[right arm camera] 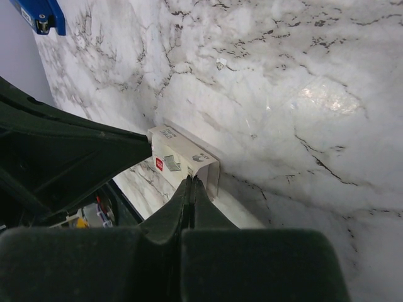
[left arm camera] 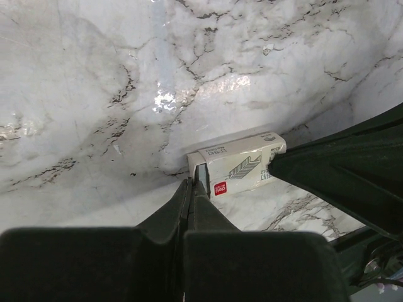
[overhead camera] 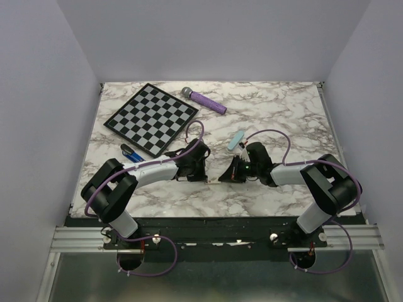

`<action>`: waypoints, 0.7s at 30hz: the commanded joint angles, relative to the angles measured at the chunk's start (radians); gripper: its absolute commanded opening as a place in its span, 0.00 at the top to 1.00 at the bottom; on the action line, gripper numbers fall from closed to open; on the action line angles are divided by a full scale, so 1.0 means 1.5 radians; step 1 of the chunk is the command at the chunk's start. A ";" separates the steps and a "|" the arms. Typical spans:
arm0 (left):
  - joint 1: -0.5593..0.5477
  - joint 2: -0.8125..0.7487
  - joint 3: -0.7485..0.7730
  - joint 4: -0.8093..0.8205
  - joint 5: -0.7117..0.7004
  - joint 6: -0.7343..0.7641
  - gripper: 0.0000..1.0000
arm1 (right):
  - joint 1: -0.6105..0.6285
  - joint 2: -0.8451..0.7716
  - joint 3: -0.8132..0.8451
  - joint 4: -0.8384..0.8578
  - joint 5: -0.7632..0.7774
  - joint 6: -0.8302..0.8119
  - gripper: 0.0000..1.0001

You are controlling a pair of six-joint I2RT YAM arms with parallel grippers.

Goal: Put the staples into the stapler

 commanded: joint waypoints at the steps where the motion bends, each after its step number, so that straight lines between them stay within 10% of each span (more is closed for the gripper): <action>1: -0.005 -0.024 0.022 -0.030 -0.043 0.002 1.00 | -0.009 -0.006 -0.014 0.024 -0.017 -0.003 0.99; 13: -0.005 -0.041 0.035 -0.051 -0.065 0.013 1.00 | -0.018 -0.020 -0.014 0.013 -0.019 -0.021 0.99; 21: -0.005 -0.035 0.035 -0.021 -0.028 0.005 0.58 | -0.018 -0.015 -0.010 0.011 -0.022 -0.024 0.99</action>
